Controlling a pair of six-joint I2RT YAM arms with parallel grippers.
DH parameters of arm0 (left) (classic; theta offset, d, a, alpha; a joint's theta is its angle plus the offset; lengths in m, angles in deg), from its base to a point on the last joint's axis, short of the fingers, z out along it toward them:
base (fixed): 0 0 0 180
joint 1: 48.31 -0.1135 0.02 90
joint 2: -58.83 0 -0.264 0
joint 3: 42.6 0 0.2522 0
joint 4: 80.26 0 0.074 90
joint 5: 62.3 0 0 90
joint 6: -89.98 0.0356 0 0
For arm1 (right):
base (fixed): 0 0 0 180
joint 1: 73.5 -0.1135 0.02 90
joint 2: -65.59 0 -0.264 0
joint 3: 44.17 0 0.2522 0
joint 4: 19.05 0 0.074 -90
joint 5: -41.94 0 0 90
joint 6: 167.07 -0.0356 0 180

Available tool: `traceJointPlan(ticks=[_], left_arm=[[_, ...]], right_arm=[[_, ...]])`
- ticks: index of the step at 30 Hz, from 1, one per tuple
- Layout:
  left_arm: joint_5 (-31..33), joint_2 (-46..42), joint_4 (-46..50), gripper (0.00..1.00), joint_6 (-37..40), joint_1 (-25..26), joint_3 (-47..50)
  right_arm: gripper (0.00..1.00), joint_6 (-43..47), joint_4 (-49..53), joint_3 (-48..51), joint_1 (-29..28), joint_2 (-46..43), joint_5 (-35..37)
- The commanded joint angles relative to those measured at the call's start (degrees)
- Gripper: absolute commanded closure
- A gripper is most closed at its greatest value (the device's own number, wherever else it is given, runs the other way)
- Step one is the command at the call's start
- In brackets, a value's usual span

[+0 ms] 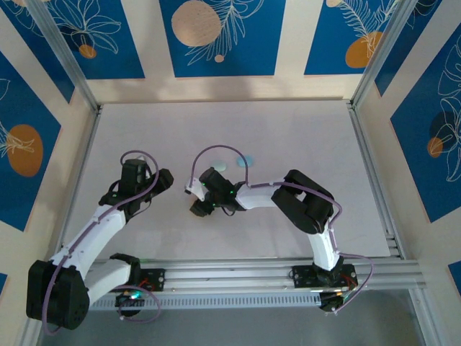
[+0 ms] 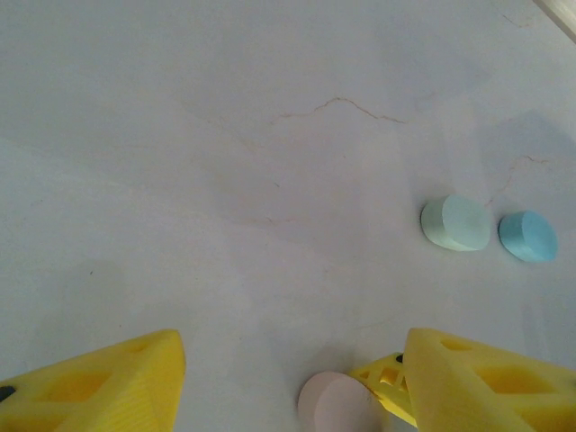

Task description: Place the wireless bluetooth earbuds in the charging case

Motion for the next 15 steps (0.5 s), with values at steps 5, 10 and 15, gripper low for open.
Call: traceJointPlan(ticks=[5, 10, 15], left_arm=[[-3.37, 1.26, -1.35, 0.35, 2.51, -0.75, 0.09], [-9.44, 2.43, -4.71, 0.34, 4.19, -0.66, -0.37], [-18.95, 4.30, -12.50, 0.32, 4.50, 0.02, -0.90]], right_arm=[[0.66, 3.29, -3.52, 4.14, 0.48, -3.78, -3.18], [0.68, 3.92, -8.95, 10.47, 3.28, -13.31, -7.48], [0.68, 5.20, -9.82, 15.38, 7.95, -23.71, -12.43]])
